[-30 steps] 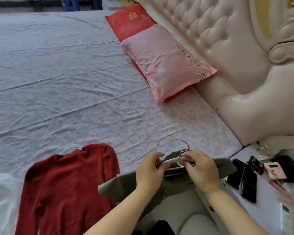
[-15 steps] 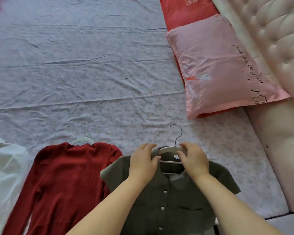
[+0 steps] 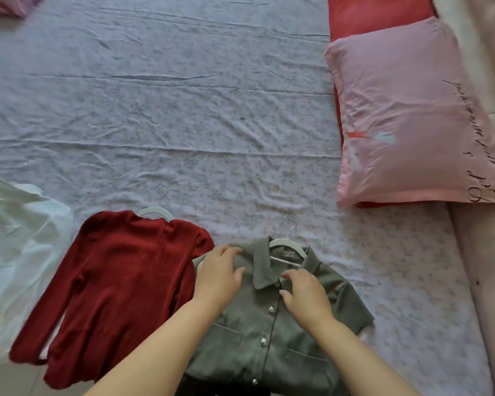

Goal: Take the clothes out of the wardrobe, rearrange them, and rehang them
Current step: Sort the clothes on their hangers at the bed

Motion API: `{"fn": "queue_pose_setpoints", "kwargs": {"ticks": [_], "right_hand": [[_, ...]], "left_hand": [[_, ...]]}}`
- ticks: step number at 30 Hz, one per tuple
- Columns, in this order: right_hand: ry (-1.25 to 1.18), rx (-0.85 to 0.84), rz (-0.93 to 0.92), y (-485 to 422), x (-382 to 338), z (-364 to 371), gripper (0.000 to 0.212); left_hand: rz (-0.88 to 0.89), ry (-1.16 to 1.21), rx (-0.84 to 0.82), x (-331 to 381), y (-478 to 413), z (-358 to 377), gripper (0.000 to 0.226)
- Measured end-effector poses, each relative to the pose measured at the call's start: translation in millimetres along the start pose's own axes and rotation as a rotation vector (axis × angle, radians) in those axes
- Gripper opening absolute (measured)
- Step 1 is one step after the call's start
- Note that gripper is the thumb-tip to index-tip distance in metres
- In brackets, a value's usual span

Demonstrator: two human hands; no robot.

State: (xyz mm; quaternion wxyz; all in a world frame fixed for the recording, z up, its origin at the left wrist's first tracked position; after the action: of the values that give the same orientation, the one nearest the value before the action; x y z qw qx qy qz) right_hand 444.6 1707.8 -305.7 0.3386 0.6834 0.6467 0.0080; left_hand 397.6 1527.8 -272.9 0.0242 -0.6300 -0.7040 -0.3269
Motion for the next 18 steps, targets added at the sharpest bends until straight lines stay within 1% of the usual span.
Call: {"fn": "queue_pose_setpoints", "kwargs": {"ticks": [4, 10, 18], "right_hand": [[0.012, 0.02, -0.064, -1.1, -25.6, -15.3, 0.039], [0.057, 0.027, -0.273, -4.0, -102.0, -24.9, 0.037], [0.128, -0.029, -0.532, 22.1, -239.3, 21.1, 0.036]], "left_hand": [[-0.026, -0.058, 0.055, -13.3, 14.8, -24.9, 0.042], [-0.072, -0.094, 0.188, -55.5, 50.8, -73.5, 0.042], [-0.247, -0.062, 0.343, -161.9, 125.5, -138.3, 0.043]]}}
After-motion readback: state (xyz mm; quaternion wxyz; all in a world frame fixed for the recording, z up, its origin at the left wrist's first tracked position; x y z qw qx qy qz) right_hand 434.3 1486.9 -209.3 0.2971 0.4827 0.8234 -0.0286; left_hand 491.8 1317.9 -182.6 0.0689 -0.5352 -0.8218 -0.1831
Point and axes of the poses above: each hand's wrist, its own y-axis away from the middle knuckle, its own z-axis out of the palm, x = y × z, the point moved 6 cm from there along -y, towards the middle knuckle, and after that the axes turned 7 degrees about -z, right-handed, at the moved point
